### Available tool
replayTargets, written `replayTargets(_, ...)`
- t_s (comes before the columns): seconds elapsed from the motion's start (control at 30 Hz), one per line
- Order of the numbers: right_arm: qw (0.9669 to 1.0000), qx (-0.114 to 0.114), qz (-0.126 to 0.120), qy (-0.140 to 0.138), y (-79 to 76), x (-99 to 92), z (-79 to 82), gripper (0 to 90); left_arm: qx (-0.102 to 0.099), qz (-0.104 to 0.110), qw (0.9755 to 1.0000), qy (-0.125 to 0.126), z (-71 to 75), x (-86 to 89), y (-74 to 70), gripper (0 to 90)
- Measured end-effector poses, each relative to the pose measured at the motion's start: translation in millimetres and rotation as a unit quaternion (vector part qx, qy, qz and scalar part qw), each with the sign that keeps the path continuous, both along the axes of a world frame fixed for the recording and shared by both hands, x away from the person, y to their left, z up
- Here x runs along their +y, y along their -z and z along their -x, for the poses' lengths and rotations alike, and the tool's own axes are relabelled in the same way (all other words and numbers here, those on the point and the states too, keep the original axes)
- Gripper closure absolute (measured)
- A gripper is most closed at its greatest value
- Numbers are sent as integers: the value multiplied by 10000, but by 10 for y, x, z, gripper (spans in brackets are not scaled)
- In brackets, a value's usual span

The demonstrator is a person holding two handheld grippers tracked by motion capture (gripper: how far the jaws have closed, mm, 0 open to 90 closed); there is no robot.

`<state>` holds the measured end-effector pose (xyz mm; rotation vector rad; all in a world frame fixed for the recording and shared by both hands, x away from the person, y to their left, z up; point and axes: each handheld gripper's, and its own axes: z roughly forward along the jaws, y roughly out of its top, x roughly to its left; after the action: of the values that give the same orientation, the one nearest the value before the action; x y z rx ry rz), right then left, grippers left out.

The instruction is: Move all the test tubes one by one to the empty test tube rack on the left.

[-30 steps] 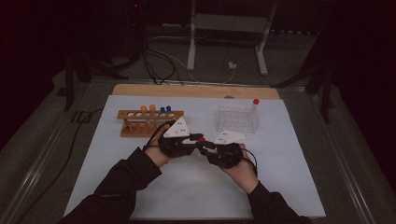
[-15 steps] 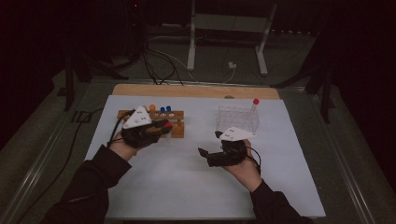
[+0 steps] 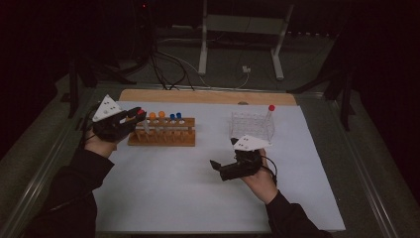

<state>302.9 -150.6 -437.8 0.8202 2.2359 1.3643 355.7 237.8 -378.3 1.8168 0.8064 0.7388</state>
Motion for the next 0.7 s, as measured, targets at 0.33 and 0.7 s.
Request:
replayTargets(0.33,10000,17,-48,-13,3,-30,-13,0,-146,299,9977,-588,-319,80,65,719)
replayTargets(0.7,9998,50,-157,67,7,-107,-41,0,316,308,9955,-835,-541,22,514,718)
